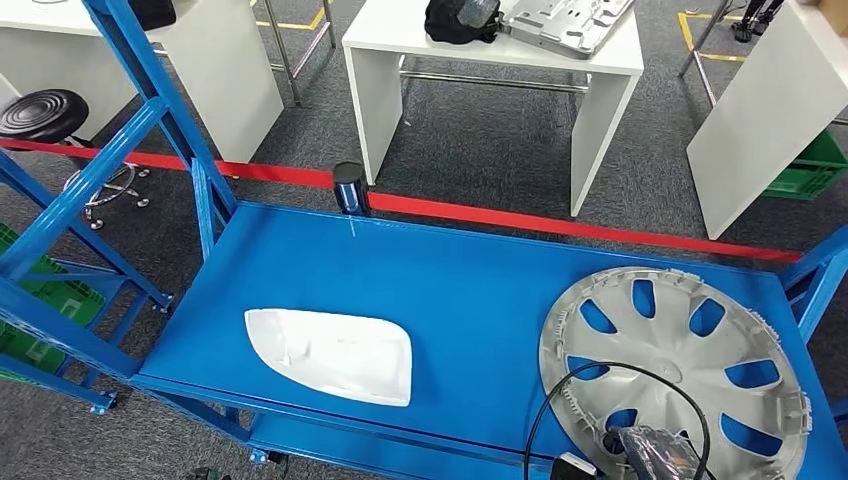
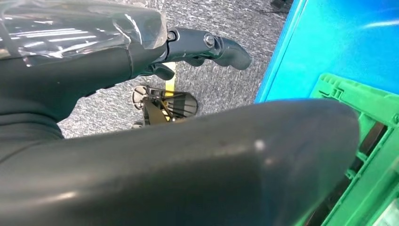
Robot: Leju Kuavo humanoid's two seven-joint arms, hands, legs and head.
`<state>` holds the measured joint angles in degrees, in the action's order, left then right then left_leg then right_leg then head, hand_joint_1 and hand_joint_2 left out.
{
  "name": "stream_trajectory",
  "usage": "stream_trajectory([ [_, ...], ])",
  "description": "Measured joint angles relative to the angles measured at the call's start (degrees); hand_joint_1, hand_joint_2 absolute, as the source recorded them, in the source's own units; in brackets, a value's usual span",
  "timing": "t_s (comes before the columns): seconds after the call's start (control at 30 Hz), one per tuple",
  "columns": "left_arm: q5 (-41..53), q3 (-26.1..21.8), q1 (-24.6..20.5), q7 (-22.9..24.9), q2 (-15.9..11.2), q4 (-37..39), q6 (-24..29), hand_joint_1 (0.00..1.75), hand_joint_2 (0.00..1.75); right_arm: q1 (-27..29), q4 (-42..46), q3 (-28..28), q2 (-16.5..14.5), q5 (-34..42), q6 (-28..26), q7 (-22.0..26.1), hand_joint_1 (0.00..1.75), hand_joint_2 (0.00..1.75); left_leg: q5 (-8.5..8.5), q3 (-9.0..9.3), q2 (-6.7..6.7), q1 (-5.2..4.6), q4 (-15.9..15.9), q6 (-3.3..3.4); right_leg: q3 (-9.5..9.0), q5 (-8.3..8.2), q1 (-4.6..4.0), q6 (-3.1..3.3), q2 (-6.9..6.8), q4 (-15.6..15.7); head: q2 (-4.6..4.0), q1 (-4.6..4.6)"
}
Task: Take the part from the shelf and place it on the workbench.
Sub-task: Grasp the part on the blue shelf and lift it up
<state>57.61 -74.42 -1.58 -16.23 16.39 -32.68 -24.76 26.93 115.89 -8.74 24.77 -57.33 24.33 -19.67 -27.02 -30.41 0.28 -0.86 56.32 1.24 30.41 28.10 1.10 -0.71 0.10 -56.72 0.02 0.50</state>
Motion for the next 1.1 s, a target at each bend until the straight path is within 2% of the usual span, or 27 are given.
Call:
stream_trajectory([
  [0.07,0.0,0.0,0.03,-0.14,-0.08,-0.01,-0.09,0.0,0.0,-0.04,0.14,0.02,-0.26,-0.99,0.61,0.56,1.39,1.75,-0.71,-0.26,-0.06,0.25,0.9,-0.49,-0.24,-0.2,0.19,0.57,-0.01,0.11,0.0,0.07],
  [0.1,0.0,0.0,0.05,-0.22,-0.11,-0.02,-0.19,0.0,0.0,-0.06,0.25,0.02,-0.41,-1.59,0.87,0.84,1.46,1.75,-1.89,-0.91,-0.09,0.42,2.55,-0.85,-0.34,-0.33,0.37,0.81,-0.02,0.17,0.0,0.2],
  [0.2,0.04,0.01,0.07,-0.67,-0.18,0.08,-0.42,0.0,0.0,-0.13,0.4,-0.08,-0.89,-3.78,1.58,1.23,1.69,1.75,-7.32,-5.26,-0.11,1.16,12.57,-1.92,-0.26,-0.49,0.39,1.14,-0.03,0.18,0.0,0.52],
  [0.23,0.08,0.01,0.1,-1.03,-0.26,0.24,-0.48,0.0,0.44,-0.2,0.39,-0.15,-1.07,-4.71,1.86,1.37,1.72,1.75,-8.13,-6.35,-0.11,1.35,15.09,-2.09,-0.19,-0.5,0.37,1.18,-0.02,0.18,0.0,0.52],
  [0.27,0.14,0.02,0.12,-1.58,-0.38,0.49,-0.55,0.0,0.87,-0.28,0.37,-0.2,-1.27,-5.63,2.14,1.57,1.73,1.75,-7.92,-6.58,-0.11,1.48,15.75,-2.15,-0.14,-0.53,0.36,1.21,-0.01,0.18,0.0,0.53],
  [0.3,0.24,0.05,0.14,-2.41,-0.6,0.84,-0.63,0.0,1.31,-0.35,0.36,-0.19,-1.47,-6.43,2.38,1.8,1.75,1.75,-6.68,-5.69,-0.11,1.56,14.13,-2.12,-0.15,-0.55,0.37,1.22,0.02,0.17,0.0,0.53],
  [0.33,0.34,0.1,0.15,-3.47,-0.83,1.23,-0.67,0.0,1.75,-0.39,0.34,-0.13,-1.67,-7.13,2.54,2.1,1.75,1.75,-4.83,-3.81,-0.11,1.6,10.61,-2.01,-0.23,-0.57,0.38,1.22,0.04,0.18,0.0,0.53],
  [0.4,0.73,0.28,0.11,-5.68,-1.26,1.89,-0.02,0.0,1.75,-0.37,0.26,0.28,-2.14,-8.06,2.48,2.99,1.75,1.75,-2.09,0.1,-0.13,1.5,3.03,-1.68,-0.35,-0.63,0.22,0.99,0.08,0.15,0.0,0.49],
  [0.43,0.92,0.41,0.1,-6.45,-1.34,2.07,0.51,0.0,1.75,-0.36,0.16,0.64,-2.43,-7.88,1.88,3.87,1.75,1.75,-1.51,1.12,-0.13,1.35,0.92,-1.48,-0.32,-0.69,0.12,0.74,0.09,0.13,0.0,0.48],
  [0.5,1.32,0.62,0.2,-7.12,-1.32,1.88,1.08,0.0,1.75,-0.3,-0.13,1.76,-3.38,-5.36,-0.29,6.91,1.75,1.75,-1.26,1.14,-0.12,0.97,0.2,-1.0,-0.1,-0.91,0.07,0.01,0.1,0.2,0.0,0.44],
  [0.57,1.45,0.71,0.43,-7.07,-0.88,0.8,0.28,0.0,1.75,-0.27,-0.24,3.49,-4.89,0.3,-2.49,11.53,1.75,1.75,-0.58,1.04,-0.08,0.98,-0.42,-0.06,0.45,-0.72,0.32,-0.54,0.08,-0.25,0.0,0.42],
  [0.6,1.46,0.73,0.52,-6.92,-0.54,0.08,-0.32,0.0,1.75,-0.31,-0.12,4.42,-5.68,3.43,-3.12,13.86,1.75,1.75,-0.18,0.99,-0.05,0.99,-0.79,0.43,1.24,0.08,0.38,-0.55,0.06,-1.61,0.0,0.4],
  [0.63,1.46,0.75,0.56,-6.71,-0.16,-0.57,-0.82,0.0,1.75,-0.36,0.11,5.21,-6.3,6.17,-3.41,15.74,1.75,1.75,0.16,0.95,-0.02,1.02,-1.1,0.82,2.56,1.47,0.4,-0.36,0.03,-4.26,0.0,0.37],
  [0.7,1.45,0.75,0.71,-6.23,0.54,-1.5,-1.44,0.0,1.75,-0.43,0.73,6.46,-7.21,10.32,-3.73,18.4,1.75,1.75,0.35,0.6,-0.03,0.73,-1.12,1.11,6.35,4.9,0.35,0.04,0.01,-12.26,0.0,0.35],
  [0.73,1.45,0.74,0.84,-6.02,0.85,-1.83,-1.6,0.0,1.75,-0.44,1.04,6.97,-7.55,11.94,-4.0,19.31,1.75,1.75,0.37,0.49,-0.04,0.61,-1.1,1.14,7.88,5.92,0.33,-0.03,0.01,-15.51,0.0,0.36],
  [0.77,1.44,0.73,0.96,-5.88,1.11,-2.1,-1.71,0.0,1.75,-0.45,1.37,7.41,-7.83,13.31,-4.32,20.03,1.75,1.75,0.38,0.44,-0.07,0.53,-1.05,1.15,8.5,6.06,0.32,-0.31,0.01,-16.85,0.0,0.37],
  [0.8,1.44,0.72,1.03,-5.79,1.36,-2.33,-1.79,0.0,1.75,-0.51,1.73,7.76,-8.04,14.47,-4.67,20.6,1.75,1.75,0.35,0.43,-0.09,0.5,-0.96,1.11,7.92,5.2,0.33,-0.75,0.0,-15.63,0.0,0.36],
  [0.87,1.44,0.7,1.06,-5.73,1.86,-2.77,-1.96,0.0,1.75,-0.83,2.6,8.33,-8.34,16.48,-5.27,21.44,1.75,1.75,0.12,0.4,-0.12,0.5,-0.54,0.82,4.16,2.02,0.35,-1.49,-0.08,-7.68,0.0,0.35],
  [0.9,1.44,0.69,1.05,-5.68,2.11,-2.98,-2.04,0.0,1.75,-1.08,3.01,8.52,-8.45,17.44,-5.6,21.75,1.75,1.75,-0.12,0.28,-0.12,0.37,-0.21,0.54,2.42,0.71,0.31,-1.44,-0.09,-3.91,0.0,0.35],
  [0.93,1.44,0.65,1.05,-5.64,2.31,-3.24,-2.11,0.0,1.75,-1.31,3.4,8.68,-8.53,18.41,-6.04,22.01,1.75,1.75,-0.33,0.14,-0.1,0.24,0.06,0.27,1.33,-0.04,0.25,-1.13,-0.12,-1.48,0.0,0.38],
  [0.97,1.45,0.59,1.05,-5.6,2.48,-3.5,-2.16,0.0,1.75,-1.53,3.73,8.8,-8.61,19.37,-6.54,22.22,1.75,1.75,-0.48,0.01,-0.08,0.12,0.25,0.03,0.98,-0.24,0.13,-0.65,-0.12,-0.56,0.0,0.4],
  [1.07,1.48,0.36,1.04,-5.54,2.79,-4.34,-2.2,0.0,1.75,-2.0,4.52,8.96,-8.74,21.22,-7.8,22.58,1.75,1.75,-1.02,-0.22,-0.09,0.27,0.88,-0.6,0.93,-0.54,0.19,0.44,-0.06,-0.49,0.0,0.43],
  [1.1,1.48,0.3,1.03,-5.52,2.86,-4.56,-2.21,0.0,1.75,-2.11,4.74,8.96,-8.78,21.43,-7.97,22.62,1.75,1.75,-1.97,-0.73,-0.11,0.41,2.17,-0.94,0.83,-0.63,0.33,0.72,-0.06,-0.42,0.0,0.49],
])
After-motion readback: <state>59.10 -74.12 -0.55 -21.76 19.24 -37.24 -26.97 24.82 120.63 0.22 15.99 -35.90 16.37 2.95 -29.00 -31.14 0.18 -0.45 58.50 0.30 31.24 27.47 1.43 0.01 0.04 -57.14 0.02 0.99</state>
